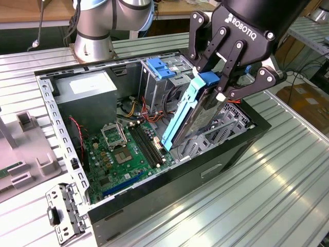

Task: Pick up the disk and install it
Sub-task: 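Pick up the disk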

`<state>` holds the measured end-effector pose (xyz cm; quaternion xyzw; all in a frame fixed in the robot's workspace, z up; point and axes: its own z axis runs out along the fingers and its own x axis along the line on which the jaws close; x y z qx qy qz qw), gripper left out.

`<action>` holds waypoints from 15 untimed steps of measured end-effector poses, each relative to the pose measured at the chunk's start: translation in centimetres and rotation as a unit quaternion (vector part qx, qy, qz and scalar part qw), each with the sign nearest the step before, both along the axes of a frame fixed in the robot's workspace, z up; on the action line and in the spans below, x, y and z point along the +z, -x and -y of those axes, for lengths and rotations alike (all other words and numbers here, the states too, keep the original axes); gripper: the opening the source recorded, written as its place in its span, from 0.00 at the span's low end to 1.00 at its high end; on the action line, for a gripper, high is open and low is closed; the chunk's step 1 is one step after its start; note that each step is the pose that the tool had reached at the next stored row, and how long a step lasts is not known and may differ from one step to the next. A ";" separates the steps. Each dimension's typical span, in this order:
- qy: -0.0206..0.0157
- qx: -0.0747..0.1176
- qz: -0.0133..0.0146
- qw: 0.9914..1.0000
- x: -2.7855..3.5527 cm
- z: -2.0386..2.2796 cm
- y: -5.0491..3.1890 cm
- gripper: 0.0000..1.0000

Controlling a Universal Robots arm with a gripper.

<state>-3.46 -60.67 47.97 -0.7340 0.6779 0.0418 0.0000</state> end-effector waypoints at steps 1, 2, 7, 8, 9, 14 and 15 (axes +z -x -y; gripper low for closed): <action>0.000 0.000 0.000 1.000 0.00 0.00 0.00 0.37; 0.000 0.000 0.000 1.000 0.00 0.00 0.01 0.37; 0.000 0.000 0.027 1.000 -0.04 0.00 0.01 0.37; 0.000 0.000 0.033 0.999 -0.05 0.00 0.01 0.37; 0.000 0.000 0.039 0.999 -0.05 0.00 0.01 0.37; 0.000 0.000 0.044 0.999 -0.06 0.00 0.01 0.37; 0.000 -0.002 0.044 0.999 -0.06 0.00 0.01 0.37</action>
